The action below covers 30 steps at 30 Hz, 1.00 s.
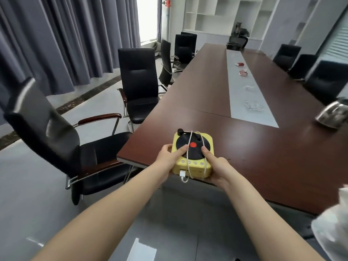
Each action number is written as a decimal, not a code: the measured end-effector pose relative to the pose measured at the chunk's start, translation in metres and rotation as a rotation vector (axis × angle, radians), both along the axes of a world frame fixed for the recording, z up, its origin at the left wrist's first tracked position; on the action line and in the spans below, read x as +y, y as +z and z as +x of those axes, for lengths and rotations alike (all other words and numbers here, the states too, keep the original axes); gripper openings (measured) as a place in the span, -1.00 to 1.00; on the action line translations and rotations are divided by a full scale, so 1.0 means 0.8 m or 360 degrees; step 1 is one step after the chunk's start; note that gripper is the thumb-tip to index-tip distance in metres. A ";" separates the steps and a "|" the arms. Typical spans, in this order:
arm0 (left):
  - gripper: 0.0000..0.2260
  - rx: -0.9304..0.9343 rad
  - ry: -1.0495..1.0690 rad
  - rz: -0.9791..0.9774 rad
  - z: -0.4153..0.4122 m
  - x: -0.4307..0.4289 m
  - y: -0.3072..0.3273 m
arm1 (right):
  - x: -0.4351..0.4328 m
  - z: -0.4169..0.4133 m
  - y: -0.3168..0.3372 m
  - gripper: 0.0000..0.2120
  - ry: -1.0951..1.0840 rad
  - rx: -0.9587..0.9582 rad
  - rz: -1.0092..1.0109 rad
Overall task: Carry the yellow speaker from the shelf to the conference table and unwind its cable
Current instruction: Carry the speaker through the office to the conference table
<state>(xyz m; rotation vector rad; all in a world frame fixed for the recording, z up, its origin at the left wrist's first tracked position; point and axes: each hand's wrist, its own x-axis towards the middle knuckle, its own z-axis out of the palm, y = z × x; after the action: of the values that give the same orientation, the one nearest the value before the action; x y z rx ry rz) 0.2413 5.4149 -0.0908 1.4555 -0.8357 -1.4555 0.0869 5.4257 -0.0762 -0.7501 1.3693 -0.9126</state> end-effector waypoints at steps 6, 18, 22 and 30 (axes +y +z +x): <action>-0.35 -0.0064 -0.0102 -0.0029 -0.018 -0.057 -0.008 | -0.046 -0.017 -0.010 -0.58 -0.0092 -0.0059 0.0008; -0.36 -0.0043 -0.0192 -0.0103 -0.092 -0.222 -0.002 | -0.198 -0.089 -0.005 -0.61 -0.0192 -0.0056 -0.0036; -0.38 -0.0022 -0.0227 -0.0122 -0.128 -0.279 -0.002 | -0.252 -0.123 -0.004 -0.61 -0.0242 -0.0062 -0.0054; -0.38 0.0015 -0.0311 -0.0108 -0.183 -0.360 -0.006 | -0.325 -0.176 -0.008 -0.58 -0.0317 -0.0080 -0.0058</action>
<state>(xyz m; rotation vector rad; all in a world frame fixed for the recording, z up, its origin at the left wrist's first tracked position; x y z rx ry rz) 0.0945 5.1269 -0.0952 1.3454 -1.0350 -1.5609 -0.0538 5.1658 -0.0828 -0.6211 1.4035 -1.1081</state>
